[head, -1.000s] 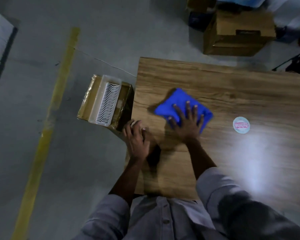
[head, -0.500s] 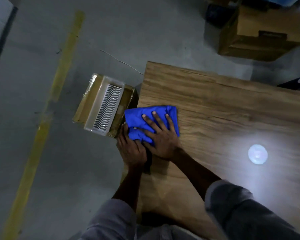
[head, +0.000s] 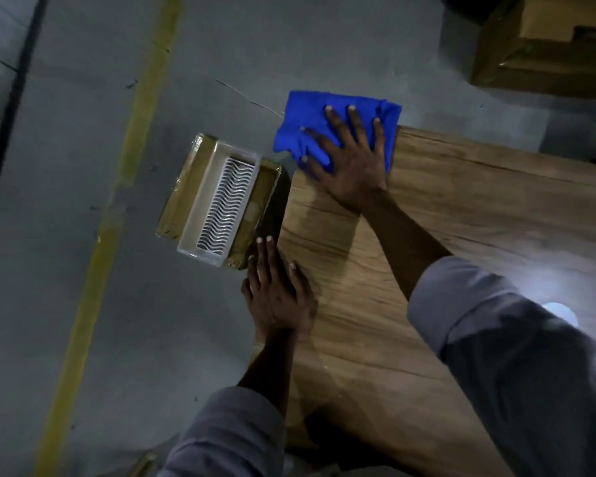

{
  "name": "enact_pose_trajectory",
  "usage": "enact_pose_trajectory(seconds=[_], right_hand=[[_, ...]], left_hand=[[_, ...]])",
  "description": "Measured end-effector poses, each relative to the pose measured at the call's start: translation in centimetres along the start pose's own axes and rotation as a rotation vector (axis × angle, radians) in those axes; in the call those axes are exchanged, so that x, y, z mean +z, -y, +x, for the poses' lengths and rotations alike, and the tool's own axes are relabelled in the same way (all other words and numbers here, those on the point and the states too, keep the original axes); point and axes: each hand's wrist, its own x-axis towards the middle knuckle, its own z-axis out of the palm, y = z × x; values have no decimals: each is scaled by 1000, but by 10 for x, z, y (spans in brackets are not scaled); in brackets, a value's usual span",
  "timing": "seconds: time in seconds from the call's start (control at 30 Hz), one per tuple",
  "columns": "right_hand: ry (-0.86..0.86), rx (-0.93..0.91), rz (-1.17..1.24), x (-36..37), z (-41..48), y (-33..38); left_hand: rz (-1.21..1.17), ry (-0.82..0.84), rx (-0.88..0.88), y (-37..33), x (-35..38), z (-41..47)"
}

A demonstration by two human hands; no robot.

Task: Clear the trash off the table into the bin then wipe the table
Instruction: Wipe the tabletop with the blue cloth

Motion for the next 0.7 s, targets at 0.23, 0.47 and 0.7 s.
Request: enact_pose_trajectory(seconds=[0.23,0.47,0.7], right_hand=[[-99,720,43,-8,-107,-110],[-201,1081,131,-22,-95,-135],[-58,487,122,-7,-8,-23]], left_hand=[[-60,91,-13,0,-1,1],[-36,78,-30,-3,0,1],[-8,66,-27,-4,-2,-1]])
